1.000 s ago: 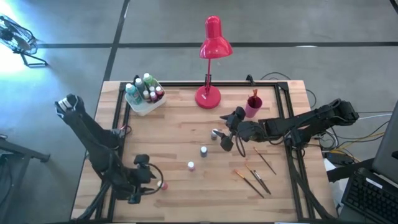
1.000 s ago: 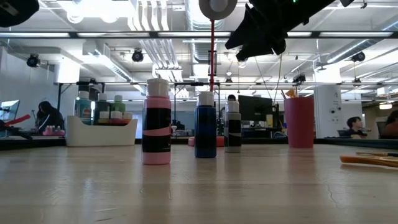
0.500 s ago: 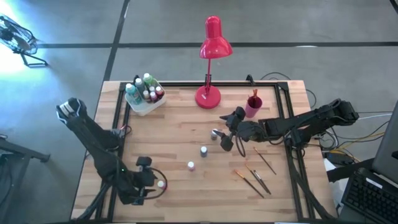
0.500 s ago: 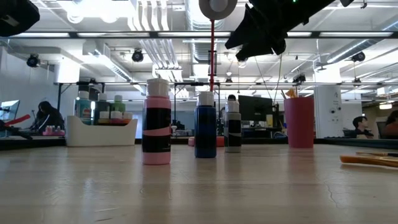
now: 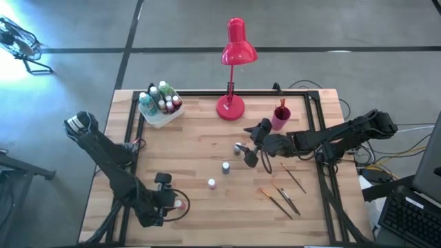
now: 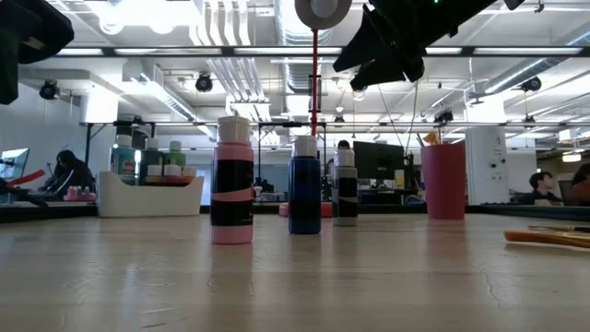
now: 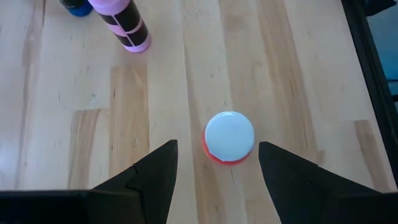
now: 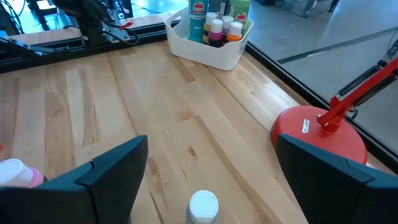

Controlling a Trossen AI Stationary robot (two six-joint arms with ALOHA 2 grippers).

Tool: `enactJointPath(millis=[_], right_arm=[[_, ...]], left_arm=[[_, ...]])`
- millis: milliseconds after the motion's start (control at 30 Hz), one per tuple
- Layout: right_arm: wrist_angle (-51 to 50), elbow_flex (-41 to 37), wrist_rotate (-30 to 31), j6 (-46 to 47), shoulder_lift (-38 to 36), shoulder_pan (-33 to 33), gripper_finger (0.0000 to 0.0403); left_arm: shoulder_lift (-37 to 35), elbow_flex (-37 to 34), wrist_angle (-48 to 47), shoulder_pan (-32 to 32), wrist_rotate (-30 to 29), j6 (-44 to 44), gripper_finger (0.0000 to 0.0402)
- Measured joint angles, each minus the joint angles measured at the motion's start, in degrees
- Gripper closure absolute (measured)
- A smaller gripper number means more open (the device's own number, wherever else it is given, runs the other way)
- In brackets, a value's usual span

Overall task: Pick & Place Paint Supplies
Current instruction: Put the orange paint bottle into the white bin

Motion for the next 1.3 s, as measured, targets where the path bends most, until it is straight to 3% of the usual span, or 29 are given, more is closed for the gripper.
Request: enactJointPath(millis=[500,1300], right_arm=[[-0.2,0.0,0.0,-0.2,0.0,0.0,0.0099],[-0.4,0.0,0.0,-0.3,0.0,0.0,0.0135]], left_arm=[[3.1,-0.1,1.7,1.7,1.1,2.0,0.0172],[3.6,-1.3,6.0,2.7,3.2,3.8,0.0174]])
